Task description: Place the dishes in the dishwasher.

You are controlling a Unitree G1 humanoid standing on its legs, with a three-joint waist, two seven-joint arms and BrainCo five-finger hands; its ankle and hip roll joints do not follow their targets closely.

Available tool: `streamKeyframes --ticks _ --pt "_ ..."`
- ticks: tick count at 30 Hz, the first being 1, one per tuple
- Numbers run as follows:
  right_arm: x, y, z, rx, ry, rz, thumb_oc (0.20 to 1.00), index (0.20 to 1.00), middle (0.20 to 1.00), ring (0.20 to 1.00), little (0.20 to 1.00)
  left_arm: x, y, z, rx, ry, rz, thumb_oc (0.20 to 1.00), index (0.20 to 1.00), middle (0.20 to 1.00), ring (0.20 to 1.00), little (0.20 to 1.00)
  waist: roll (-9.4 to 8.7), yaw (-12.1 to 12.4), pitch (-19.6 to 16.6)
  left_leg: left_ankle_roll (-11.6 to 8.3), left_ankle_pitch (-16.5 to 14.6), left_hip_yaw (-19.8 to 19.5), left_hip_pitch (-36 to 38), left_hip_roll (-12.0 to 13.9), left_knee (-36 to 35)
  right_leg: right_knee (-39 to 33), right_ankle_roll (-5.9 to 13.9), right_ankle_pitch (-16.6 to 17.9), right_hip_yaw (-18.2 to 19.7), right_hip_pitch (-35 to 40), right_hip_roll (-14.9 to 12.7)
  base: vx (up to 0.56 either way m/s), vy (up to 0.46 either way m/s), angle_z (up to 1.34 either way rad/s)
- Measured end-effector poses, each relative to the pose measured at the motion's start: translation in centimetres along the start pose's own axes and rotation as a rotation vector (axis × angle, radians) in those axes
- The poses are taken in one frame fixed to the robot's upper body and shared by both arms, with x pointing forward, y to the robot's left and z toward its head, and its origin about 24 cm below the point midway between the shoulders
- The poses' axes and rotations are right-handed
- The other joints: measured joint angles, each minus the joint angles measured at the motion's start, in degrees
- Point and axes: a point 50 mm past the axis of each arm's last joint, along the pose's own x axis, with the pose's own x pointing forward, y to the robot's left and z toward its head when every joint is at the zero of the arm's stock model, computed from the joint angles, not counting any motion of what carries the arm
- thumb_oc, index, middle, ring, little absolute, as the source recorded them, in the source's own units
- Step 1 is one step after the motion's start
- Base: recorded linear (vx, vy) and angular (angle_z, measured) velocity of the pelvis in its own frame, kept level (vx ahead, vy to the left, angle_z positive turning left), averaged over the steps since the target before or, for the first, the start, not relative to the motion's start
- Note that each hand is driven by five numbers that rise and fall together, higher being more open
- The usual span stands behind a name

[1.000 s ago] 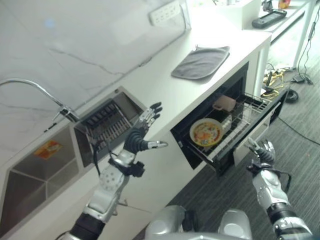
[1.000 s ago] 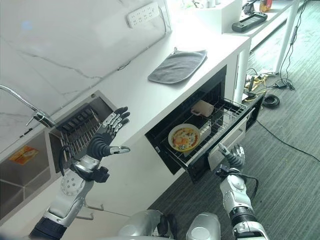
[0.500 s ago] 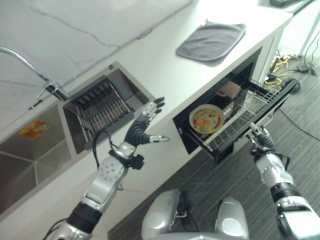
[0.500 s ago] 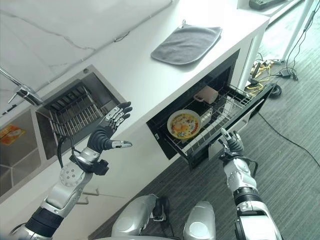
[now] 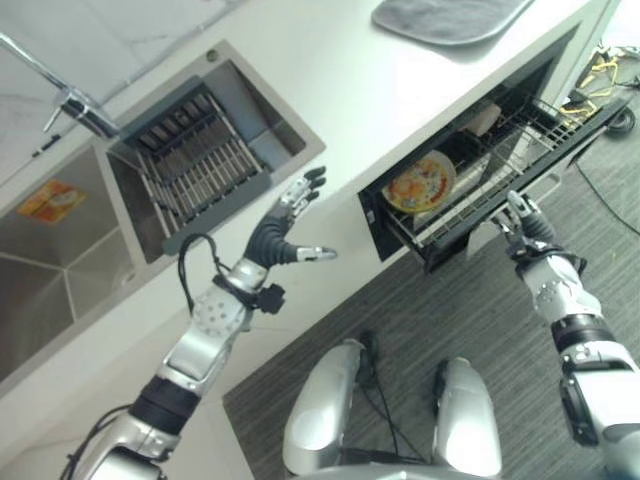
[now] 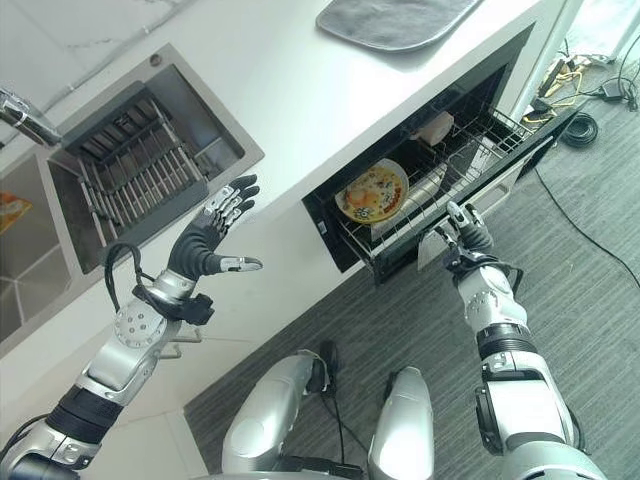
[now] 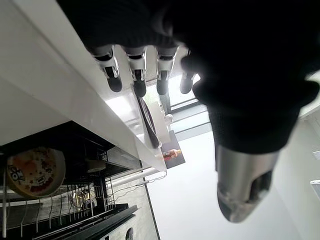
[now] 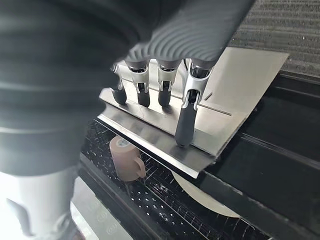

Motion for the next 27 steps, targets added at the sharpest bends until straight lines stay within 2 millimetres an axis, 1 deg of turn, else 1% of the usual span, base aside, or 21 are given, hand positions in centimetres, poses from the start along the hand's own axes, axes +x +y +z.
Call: streamKeyframes --ticks 1,3,5,6,7,9,11,13,16,18,22,23,25,27 --pt "0.1 0.0 0.5 0.015 -0.011 0.022 1.000 1.000 1.000 1.000 1.000 0.3 0.4 0.1 0.018 -0.005 -0.001 1.000 1.000 1.000 1.000 1.000 -0.47 0.65 0.31 0.28 1.22 -0.11 -0.19 -0.06 -1.43 -1.29 0.00 0.90 -0.11 -0.29 0.09 -0.06 -0.020 0.09" --pt "0.2 0.2 0.8 0.032 -0.020 0.034 1.000 1.000 1.000 1.000 1.000 0.3 0.7 0.2 0.035 -0.015 -0.004 1.000 1.000 1.000 1.000 1.000 -0.88 1.45 0.57 0.29 1.70 -0.17 -0.40 0.03 -2.57 -2.71 0.17 1.64 -0.51 -0.29 0.25 -0.11 -0.025 0.02" --pt "0.6 0.8 2.1 0.027 -0.039 0.061 1.000 1.000 1.000 1.000 1.000 1.0 1.2 1.2 0.065 -0.074 -0.008 1.000 1.000 1.000 1.000 1.000 -1.19 2.04 0.77 0.36 3.99 -1.03 -1.99 0.39 -5.23 -6.44 0.10 4.03 -1.59 -1.19 1.05 -0.11 -0.056 0.09" --pt "0.9 1.0 2.5 0.027 -0.041 0.065 1.000 1.000 1.000 1.000 1.000 1.3 1.4 1.5 0.078 -0.087 -0.012 1.000 1.000 1.000 1.000 1.000 -1.39 2.42 0.90 0.32 4.43 -1.02 -2.24 0.41 -5.80 -7.13 0.14 4.58 -1.64 -1.48 1.19 -0.12 -0.087 0.05" --pt "1.0 1.3 2.8 0.019 -0.040 0.071 1.000 1.000 1.000 1.000 1.000 1.3 1.6 1.6 0.090 -0.091 -0.014 1.000 1.000 1.000 1.000 1.000 -1.56 2.76 0.97 0.33 4.81 -1.09 -2.50 0.64 -6.41 -7.63 0.25 4.94 -1.71 -1.56 1.47 -0.09 -0.123 0.00" --pt "1.3 2.0 3.7 -0.018 -0.051 0.097 1.000 1.000 1.000 1.000 1.000 1.6 2.2 2.4 0.127 -0.128 -0.022 1.000 1.000 1.000 1.000 1.000 -1.93 3.35 1.08 -0.46 5.13 -1.97 -4.40 1.27 -6.96 -9.23 -0.26 5.83 -2.88 -2.60 2.33 -0.04 -0.092 0.10" --pt "1.5 2.4 4.0 -0.023 -0.048 0.107 1.000 1.000 1.000 1.000 1.000 1.9 2.4 2.8 0.137 -0.149 -0.026 1.000 1.000 1.000 1.000 1.000 -2.64 4.20 1.15 -0.92 6.09 -2.73 -4.97 1.50 -7.66 -10.08 -0.65 6.30 -3.45 -2.97 2.75 -0.02 -0.065 0.13" --pt "1.8 3.0 4.5 -0.015 -0.057 0.112 1.000 1.000 1.000 1.000 1.000 1.9 2.5 3.0 0.144 -0.161 -0.030 1.000 1.000 1.000 1.000 1.000 -2.78 4.71 1.20 -1.21 6.85 -3.50 -5.16 1.55 -9.17 -10.84 -0.93 6.51 -4.49 -3.01 2.92 -0.02 -0.050 0.14" --pt "2.2 4.4 5.4 -0.014 -0.069 0.148 1.000 1.000 1.000 1.000 1.000 1.9 2.9 3.6 0.171 -0.192 -0.038 1.000 1.000 1.000 1.000 1.000 -3.72 5.91 1.18 -1.43 8.67 -3.94 -5.16 1.81 -11.94 -12.90 -1.22 7.50 -4.99 -3.34 3.53 -0.01 -0.031 0.05" --pt "2.6 5.3 6.3 0.011 -0.085 0.163 1.000 1.000 1.000 1.000 1.000 1.9 3.0 4.4 0.188 -0.234 -0.042 1.000 1.000 1.000 1.000 1.000 -3.84 6.41 1.17 -1.54 9.22 -4.82 -5.97 1.97 -12.78 -14.83 -1.37 8.42 -5.98 -3.31 4.04 -0.01 0.005 0.13" --pt "2.8 6.6 6.6 -0.010 -0.085 0.190 1.000 1.000 1.000 1.000 1.000 1.7 2.7 4.6 0.180 -0.257 -0.056 1.000 1.000 1.000 1.000 1.000 -4.07 7.96 1.16 -1.47 9.27 -5.13 -6.11 1.91 -12.71 -15.19 -1.28 8.48 -6.42 -2.85 4.07 0.01 -0.020 0.07" --pt "2.8 6.5 6.5 -0.011 -0.080 0.184 1.000 1.000 1.000 1.000 1.000 1.6 2.7 4.7 0.183 -0.256 -0.060 1.000 1.000 1.000 1.000 1.000 -4.28 8.10 1.13 -1.47 9.27 -5.16 -6.11 1.89 -12.70 -15.24 -1.27 8.48 -6.47 -2.80 4.07 0.00 -0.062 0.03" --pt "2.8 6.7 6.2 -0.016 -0.070 0.190 1.000 1.000 1.000 1.000 1.000 1.6 2.9 4.9 0.180 -0.256 -0.062 1.000 1.000 1.000 1.000 1.000 -5.04 8.25 1.07 -1.55 9.29 -5.42 -6.22 1.99 -12.76 -15.53 -1.29 8.56 -6.81 -2.75 4.36 -0.01 -0.054 0.02" --pt "2.9 6.8 6.1 -0.018 -0.066 0.190 1.000 1.000 1.000 1.000 1.000 1.7 3.3 5.6 0.199 -0.283 -0.062 1.000 1.000 1.000 1.000 1.000 -6.07 8.27 1.02 -2.17 9.30 -6.52 -7.17 2.26 -12.68 -16.91 -1.64 8.90 -7.75 -2.75 5.01 0.00 -0.019 0.14"
